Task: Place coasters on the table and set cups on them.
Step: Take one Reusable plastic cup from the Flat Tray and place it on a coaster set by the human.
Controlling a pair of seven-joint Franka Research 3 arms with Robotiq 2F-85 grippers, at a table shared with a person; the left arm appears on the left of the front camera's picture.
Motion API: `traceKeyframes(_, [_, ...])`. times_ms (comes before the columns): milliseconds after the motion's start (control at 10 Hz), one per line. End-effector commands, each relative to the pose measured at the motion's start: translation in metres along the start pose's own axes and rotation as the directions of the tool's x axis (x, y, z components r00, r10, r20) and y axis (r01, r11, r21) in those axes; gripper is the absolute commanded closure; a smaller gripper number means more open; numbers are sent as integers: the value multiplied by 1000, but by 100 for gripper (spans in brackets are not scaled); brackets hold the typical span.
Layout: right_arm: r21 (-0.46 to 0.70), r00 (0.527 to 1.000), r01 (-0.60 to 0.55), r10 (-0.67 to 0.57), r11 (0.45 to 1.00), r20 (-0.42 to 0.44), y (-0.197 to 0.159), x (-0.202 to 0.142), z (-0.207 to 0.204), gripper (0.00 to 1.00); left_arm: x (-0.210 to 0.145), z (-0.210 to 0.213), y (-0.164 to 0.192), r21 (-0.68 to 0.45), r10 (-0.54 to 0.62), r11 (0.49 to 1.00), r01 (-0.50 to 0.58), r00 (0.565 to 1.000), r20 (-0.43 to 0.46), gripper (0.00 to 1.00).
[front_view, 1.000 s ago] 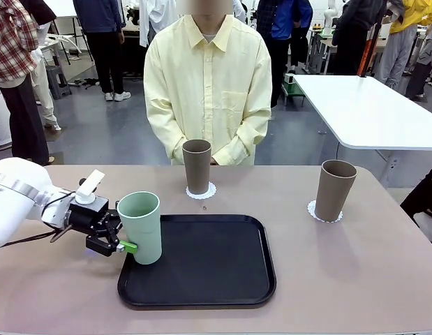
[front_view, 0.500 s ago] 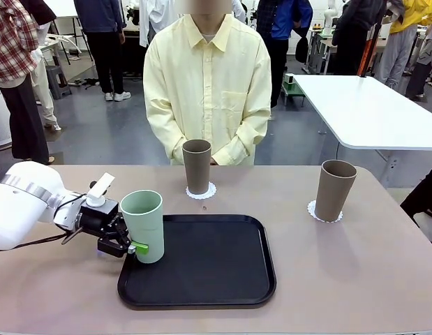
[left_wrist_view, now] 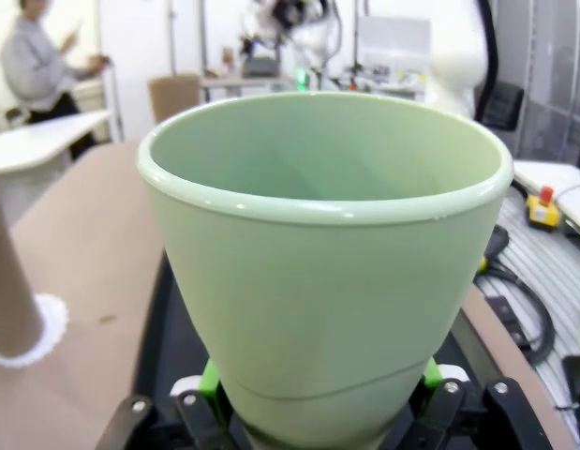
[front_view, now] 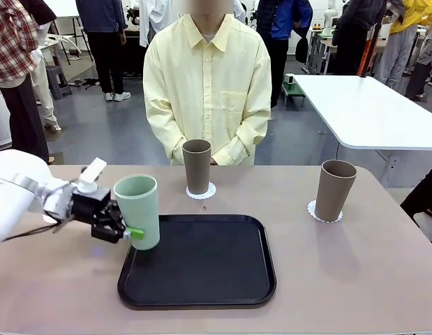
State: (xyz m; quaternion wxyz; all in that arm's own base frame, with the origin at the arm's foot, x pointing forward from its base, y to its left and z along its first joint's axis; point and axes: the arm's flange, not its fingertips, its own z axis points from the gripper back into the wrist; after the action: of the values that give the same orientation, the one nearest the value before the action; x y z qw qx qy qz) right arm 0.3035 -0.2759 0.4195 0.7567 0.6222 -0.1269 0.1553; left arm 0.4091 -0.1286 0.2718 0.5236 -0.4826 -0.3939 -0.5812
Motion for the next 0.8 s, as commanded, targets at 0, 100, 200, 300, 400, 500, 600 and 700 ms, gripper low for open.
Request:
traceKeyframes(0, [2, 1000, 7, -7, 1000, -1, 1, 0, 0, 0, 64, 25, -18, 118, 73, 990, -72, 997, 1, 100])
traceKeyframes(100, [2, 1000, 7, -7, 1000, -1, 1, 0, 0, 0, 86, 37, -21, 151, 86, 985, -85, 996, -1, 100])
traceKeyframes(200, [2, 1000, 7, -7, 1000, -1, 1, 0, 0, 0, 102, 46, -21, 168, 94, 981, -93, 996, 6, 100])
traceKeyframes(300, [2, 1000, 7, -7, 1000, -1, 1, 0, 0, 0, 113, 51, -22, 163, 98, 982, -99, 995, 15, 100])
traceKeyframes(400, [2, 1000, 7, -7, 1000, -1, 1, 0, 0, 0, 119, 52, -24, 165, 87, 982, -89, 996, 16, 100])
traceKeyframes(500, [2, 1000, 7, -7, 1000, -1, 1, 0, 0, 0, 124, 54, -31, 133, 62, 989, -67, 997, 43, 100])
traceKeyframes(600, [2, 1000, 7, -7, 1000, -1, 1, 0, 0, 0, 123, 57, -20, 157, 79, 984, -80, 997, 10, 100])
traceKeyframes(700, [2, 1000, 7, -7, 1000, -1, 1, 0, 0, 0, 123, 57, -20, 157, 79, 984, -80, 997, 10, 100])
